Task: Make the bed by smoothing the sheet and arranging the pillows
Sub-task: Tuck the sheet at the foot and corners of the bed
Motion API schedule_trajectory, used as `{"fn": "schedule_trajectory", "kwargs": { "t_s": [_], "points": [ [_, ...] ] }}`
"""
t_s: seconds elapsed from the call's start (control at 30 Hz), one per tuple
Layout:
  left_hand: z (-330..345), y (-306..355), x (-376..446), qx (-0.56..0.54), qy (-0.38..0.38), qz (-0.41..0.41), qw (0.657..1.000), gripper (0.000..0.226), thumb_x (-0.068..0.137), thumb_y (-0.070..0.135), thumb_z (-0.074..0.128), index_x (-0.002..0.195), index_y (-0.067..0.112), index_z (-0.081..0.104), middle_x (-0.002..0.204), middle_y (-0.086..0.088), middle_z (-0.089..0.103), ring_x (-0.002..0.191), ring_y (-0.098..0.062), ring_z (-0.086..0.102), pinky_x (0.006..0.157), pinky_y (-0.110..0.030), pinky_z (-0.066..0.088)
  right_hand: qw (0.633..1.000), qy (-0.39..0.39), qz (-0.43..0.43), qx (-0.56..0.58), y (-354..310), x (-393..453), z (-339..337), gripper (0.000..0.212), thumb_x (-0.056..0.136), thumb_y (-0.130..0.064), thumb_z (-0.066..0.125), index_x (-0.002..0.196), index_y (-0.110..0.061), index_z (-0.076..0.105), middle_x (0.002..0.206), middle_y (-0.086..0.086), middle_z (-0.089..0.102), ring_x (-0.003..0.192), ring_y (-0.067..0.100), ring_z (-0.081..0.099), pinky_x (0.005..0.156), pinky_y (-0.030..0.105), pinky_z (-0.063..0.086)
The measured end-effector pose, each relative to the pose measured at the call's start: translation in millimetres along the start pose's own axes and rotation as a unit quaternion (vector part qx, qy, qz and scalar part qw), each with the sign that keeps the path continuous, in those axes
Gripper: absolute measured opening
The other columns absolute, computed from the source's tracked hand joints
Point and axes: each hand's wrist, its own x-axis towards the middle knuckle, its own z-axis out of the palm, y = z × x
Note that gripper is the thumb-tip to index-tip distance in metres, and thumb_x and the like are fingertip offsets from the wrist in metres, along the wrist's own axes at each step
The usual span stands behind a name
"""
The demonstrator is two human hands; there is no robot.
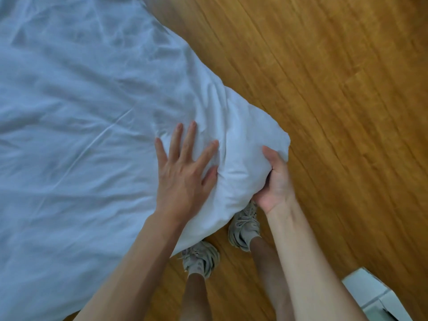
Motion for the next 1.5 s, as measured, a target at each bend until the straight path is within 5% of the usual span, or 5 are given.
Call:
{"fn": "schedule_trajectory", "kwargs": {
  "t_s": [0.53,0.67,1.13,1.3,1.5],
  "points": [
    [-29.5,15.7,-8.5,-0.354,0.066,-0.098,0.928,0.054,0.077,-0.001,0.045,0.123,0.023,0.06,0.128,0.009,0.059,0.135,-0.009,0.038,0.113,-0.039,0.027,0.953,0.016,-0.19,-0.237,-0.8,-4.7,72.9,0.04,0.057,-0.001,0.069,0.097,0.0,0.066,0.088,0.008,0.069,0.084,0.02,0.067,0.077,0.037,0.056],
    [-84.6,-12.3,-16.1,-0.525,0.125,-0.218,0.813,0.032,0.084,0.031,0.052,0.115,0.03,0.061,0.117,0.01,0.065,0.109,-0.004,0.061,0.092,-0.033,0.051,0.848,0.008,-0.344,-0.403,38.8,-27.5,110.4,0.04,0.061,0.003,0.075,0.077,-0.026,0.054,0.076,-0.015,0.059,0.067,-0.016,0.055,0.067,0.008,0.044],
    [-232.5,-182.6,-133.3,-0.282,0.006,-0.291,0.914,0.074,0.066,0.053,0.071,0.129,0.028,0.04,0.111,0.005,0.059,0.106,-0.026,0.056,0.091,-0.04,0.046,0.387,-0.107,-0.545,-0.736,264.1,-147.6,214.6,0.052,0.049,0.007,0.068,0.1,0.007,0.066,0.079,0.018,0.063,0.057,0.035,0.057,0.054,0.023,0.026],
    [-245.3,-289.2,-236.7,-0.268,0.014,-0.332,0.904,0.091,0.049,0.05,0.063,0.135,0.031,0.037,0.111,0.003,0.062,0.102,-0.025,0.059,0.089,-0.043,0.049,0.353,-0.197,-0.557,-0.725,397.6,-191.7,240.0,0.045,0.04,0.014,0.062,0.085,0.009,0.065,0.082,0.021,0.06,0.054,0.036,0.052,0.047,0.026,0.031],
    [-237.7,-384.4,-391.7,-0.461,-0.007,-0.341,0.819,0.012,0.074,0.004,0.067,0.078,0.016,0.067,0.072,0.003,0.068,0.069,-0.011,0.064,0.062,-0.029,0.051,0.273,-0.286,-0.556,-0.731,540.1,-236.9,245.7,0.026,0.04,0.011,0.039,0.058,-0.003,0.051,0.066,0.012,0.05,0.051,0.022,0.034,0.048,0.025,0.018]
  ]
}}
